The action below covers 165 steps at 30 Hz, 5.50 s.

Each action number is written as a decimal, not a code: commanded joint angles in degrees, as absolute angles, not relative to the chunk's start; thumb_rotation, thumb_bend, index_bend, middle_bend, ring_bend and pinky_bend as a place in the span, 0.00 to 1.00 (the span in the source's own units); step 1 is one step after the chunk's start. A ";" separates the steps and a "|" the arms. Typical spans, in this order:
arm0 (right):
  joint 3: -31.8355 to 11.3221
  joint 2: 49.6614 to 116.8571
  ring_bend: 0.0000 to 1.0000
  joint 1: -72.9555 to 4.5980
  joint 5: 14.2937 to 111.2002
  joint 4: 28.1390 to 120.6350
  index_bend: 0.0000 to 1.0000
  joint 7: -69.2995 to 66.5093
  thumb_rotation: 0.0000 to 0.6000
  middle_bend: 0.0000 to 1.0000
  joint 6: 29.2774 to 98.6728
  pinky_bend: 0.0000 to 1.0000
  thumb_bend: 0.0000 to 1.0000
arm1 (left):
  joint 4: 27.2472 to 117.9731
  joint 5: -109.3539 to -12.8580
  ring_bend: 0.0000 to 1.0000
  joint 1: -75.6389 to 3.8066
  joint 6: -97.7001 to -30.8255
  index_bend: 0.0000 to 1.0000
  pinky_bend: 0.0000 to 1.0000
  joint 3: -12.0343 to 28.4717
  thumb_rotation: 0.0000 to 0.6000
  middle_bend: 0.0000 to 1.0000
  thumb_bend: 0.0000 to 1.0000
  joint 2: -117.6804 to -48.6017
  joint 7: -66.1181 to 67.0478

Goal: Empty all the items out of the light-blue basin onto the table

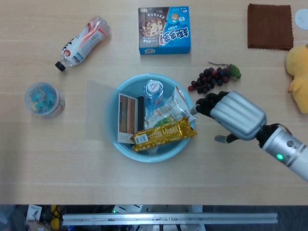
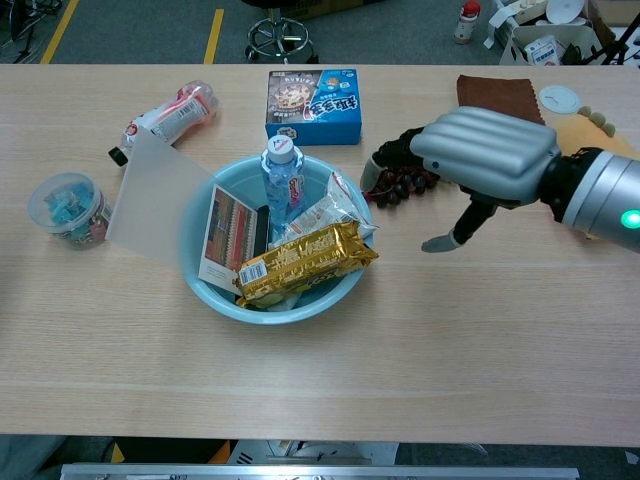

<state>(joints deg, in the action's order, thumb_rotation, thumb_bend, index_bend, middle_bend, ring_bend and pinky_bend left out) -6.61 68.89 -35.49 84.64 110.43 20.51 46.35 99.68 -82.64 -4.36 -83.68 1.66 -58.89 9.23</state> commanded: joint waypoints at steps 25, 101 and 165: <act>-4.37 83.20 0.29 -42.05 65.79 107.82 0.30 40.59 1.00 0.32 49.71 0.47 0.06 | 95.59 -83.33 0.19 -4.49 -82.80 0.13 0.17 1.39 1.00 0.23 0.31 -59.14 3.84; 3.50 63.20 0.35 -31.97 71.86 99.18 0.26 19.57 1.00 0.33 54.49 0.55 0.23 | 98.70 -82.94 0.19 -5.02 -81.88 0.13 0.17 1.10 1.00 0.23 0.31 -59.75 8.26; -13.00 82.96 0.27 -50.19 62.90 100.15 0.23 31.67 1.00 0.30 47.44 0.46 0.04 | 96.77 -83.09 0.19 -3.26 -83.43 0.13 0.17 0.62 1.00 0.23 0.31 -57.56 3.40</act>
